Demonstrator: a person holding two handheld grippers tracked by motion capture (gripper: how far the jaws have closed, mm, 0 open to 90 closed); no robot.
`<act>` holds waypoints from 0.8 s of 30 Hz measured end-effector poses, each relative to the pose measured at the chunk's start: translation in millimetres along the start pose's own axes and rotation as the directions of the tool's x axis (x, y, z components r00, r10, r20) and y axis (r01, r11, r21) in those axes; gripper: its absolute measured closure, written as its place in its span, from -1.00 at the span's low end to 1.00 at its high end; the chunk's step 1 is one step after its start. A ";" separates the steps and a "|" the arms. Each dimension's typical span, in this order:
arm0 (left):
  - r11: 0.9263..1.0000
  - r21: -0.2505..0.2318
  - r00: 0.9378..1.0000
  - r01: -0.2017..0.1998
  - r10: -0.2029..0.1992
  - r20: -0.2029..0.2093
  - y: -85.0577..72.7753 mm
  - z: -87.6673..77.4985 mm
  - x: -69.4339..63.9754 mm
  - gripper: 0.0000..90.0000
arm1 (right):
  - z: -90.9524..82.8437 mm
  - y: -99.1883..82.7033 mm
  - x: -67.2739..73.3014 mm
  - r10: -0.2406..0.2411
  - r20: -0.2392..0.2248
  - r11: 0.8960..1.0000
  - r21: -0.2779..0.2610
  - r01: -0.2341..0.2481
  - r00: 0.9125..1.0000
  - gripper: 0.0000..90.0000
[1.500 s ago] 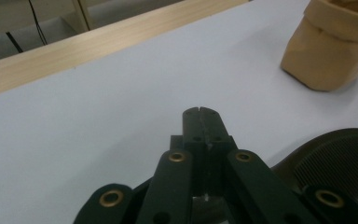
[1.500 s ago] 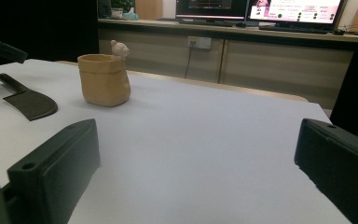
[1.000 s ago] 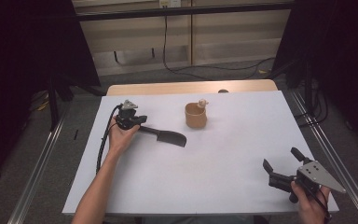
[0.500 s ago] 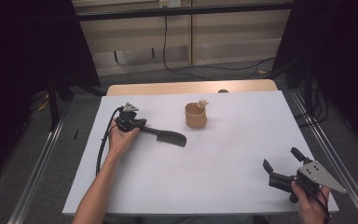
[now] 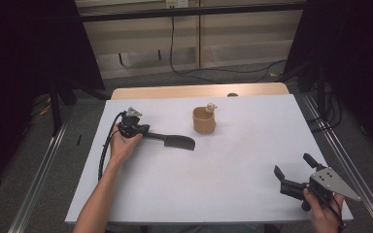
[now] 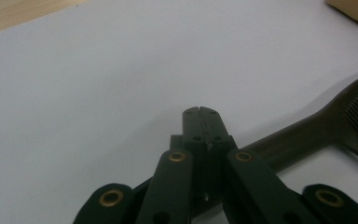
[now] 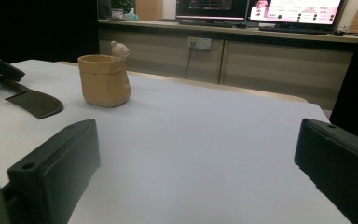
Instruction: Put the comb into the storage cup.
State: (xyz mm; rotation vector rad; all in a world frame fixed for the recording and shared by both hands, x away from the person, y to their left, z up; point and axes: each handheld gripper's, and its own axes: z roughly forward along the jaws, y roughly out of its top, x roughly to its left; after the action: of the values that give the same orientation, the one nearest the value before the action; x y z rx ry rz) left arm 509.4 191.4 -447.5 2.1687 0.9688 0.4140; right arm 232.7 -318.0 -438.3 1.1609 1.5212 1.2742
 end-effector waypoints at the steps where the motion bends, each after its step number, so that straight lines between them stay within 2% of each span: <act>1: 1.000 0.006 1.000 -0.004 0.004 0.002 -0.1 -0.4 0.0 1.00 | 0.0 0.0 0.0 0.000 0.000 1.000 0.000 0.000 1.000 -1.00; 3: 1.000 0.008 1.000 -0.001 0.001 0.002 -0.9 -0.3 -0.7 1.00 | 0.1 0.0 0.0 0.000 -0.001 1.000 0.001 0.000 1.000 -1.00; 4: 1.000 0.015 1.000 -0.014 0.014 -0.001 -0.9 -0.6 -0.2 1.00 | 0.1 0.0 0.1 0.000 -0.001 1.000 0.000 0.000 1.000 -1.00; 11: 1.000 0.020 1.000 -0.010 0.009 0.015 -1.5 -0.7 -0.6 1.00 | 0.1 0.0 -0.2 0.000 -0.001 1.000 0.001 0.000 1.000 -1.00; 15: 0.999 0.041 0.999 -0.027 0.026 0.020 -1.8 -1.9 0.0 1.00 | 0.3 0.0 0.1 0.000 -0.002 1.000 0.001 0.000 1.000 -1.00; 18: 0.999 0.039 1.000 -0.019 0.018 0.025 -2.1 -3.1 -0.5 1.00 | 0.3 0.0 -0.2 0.001 -0.002 1.000 0.001 -0.001 1.000 -1.00; 21: 0.998 0.054 0.999 -0.033 0.032 0.029 -1.8 -5.6 0.5 1.00 | 0.4 -0.1 -0.1 0.001 -0.002 1.000 0.000 -0.001 1.000 -1.00; 24: 0.998 0.056 0.999 -0.024 0.022 0.035 -2.7 -5.8 -0.4 1.00 | 0.3 0.0 0.1 0.000 -0.003 1.000 0.001 0.000 1.000 -1.00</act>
State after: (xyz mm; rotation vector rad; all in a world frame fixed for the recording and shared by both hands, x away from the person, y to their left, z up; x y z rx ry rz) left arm 504.6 195.2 -445.4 2.2320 0.9477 0.3630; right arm 233.0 -317.8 -438.4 1.1606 1.5240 1.2758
